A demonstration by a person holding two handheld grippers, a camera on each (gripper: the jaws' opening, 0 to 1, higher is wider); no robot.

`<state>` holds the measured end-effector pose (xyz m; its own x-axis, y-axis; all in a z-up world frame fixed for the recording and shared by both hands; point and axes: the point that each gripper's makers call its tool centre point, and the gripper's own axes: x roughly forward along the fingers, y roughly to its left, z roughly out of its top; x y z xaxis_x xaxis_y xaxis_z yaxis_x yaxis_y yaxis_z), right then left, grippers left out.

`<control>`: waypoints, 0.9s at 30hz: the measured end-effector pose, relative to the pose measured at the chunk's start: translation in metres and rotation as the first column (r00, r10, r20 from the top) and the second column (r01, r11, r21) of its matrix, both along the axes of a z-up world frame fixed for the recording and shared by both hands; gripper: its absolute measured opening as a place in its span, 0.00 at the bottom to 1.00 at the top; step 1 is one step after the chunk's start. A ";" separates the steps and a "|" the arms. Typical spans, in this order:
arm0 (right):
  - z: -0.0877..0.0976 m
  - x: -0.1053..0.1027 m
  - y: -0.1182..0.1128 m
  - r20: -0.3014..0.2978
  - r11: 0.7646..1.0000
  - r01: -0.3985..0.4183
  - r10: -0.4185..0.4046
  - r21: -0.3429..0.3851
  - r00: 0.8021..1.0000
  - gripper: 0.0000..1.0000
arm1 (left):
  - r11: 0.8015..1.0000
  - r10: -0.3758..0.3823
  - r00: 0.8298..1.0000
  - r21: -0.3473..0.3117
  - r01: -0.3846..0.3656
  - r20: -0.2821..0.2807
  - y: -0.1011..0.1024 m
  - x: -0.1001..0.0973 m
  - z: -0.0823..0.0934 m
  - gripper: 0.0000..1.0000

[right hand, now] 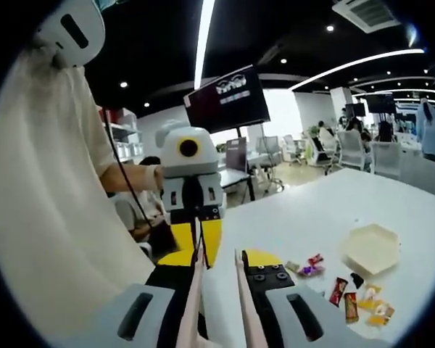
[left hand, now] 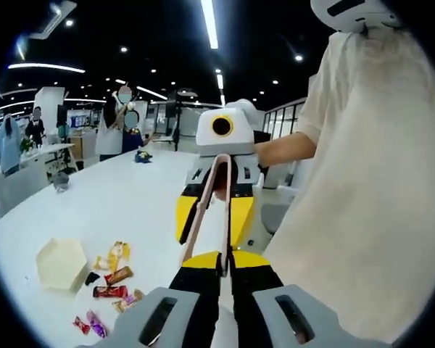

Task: Place the target food into the container with the food tongs after gripping and lifting it, then release it inside without dropping or visibly crushing the food.

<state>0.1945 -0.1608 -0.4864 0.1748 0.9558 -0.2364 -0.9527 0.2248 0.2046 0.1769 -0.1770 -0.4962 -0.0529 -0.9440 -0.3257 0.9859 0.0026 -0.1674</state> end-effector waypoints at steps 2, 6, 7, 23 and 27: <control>-0.001 0.001 0.000 -0.003 1.000 0.008 -0.008 -0.006 1.000 0.23 | 1.000 0.009 1.000 -0.001 -0.009 0.001 0.001 0.002 0.000 0.02; -0.001 0.002 0.000 -0.004 1.000 0.016 -0.016 -0.014 1.000 0.23 | 1.000 0.018 1.000 -0.001 -0.018 -0.002 0.001 0.003 0.000 0.02; -0.001 0.003 0.000 -0.004 1.000 0.019 -0.019 -0.016 1.000 0.23 | 1.000 0.019 1.000 0.000 -0.019 -0.003 0.001 0.004 -0.001 0.03; 0.002 0.015 -0.003 -0.030 0.997 0.077 -0.077 -0.003 0.997 0.23 | 0.993 0.106 0.994 -0.042 -0.106 -0.015 0.006 0.017 0.002 0.04; 0.003 0.017 -0.003 -0.030 0.997 0.078 -0.078 0.002 0.997 0.23 | 0.992 0.119 0.993 -0.046 -0.120 -0.012 0.008 0.019 0.002 0.05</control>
<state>0.2115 -0.1637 -0.4838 0.2418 0.9402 -0.2399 -0.9258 0.2976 0.2331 0.1960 -0.1691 -0.4938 0.0586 -0.9580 -0.2809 0.9773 0.1124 -0.1795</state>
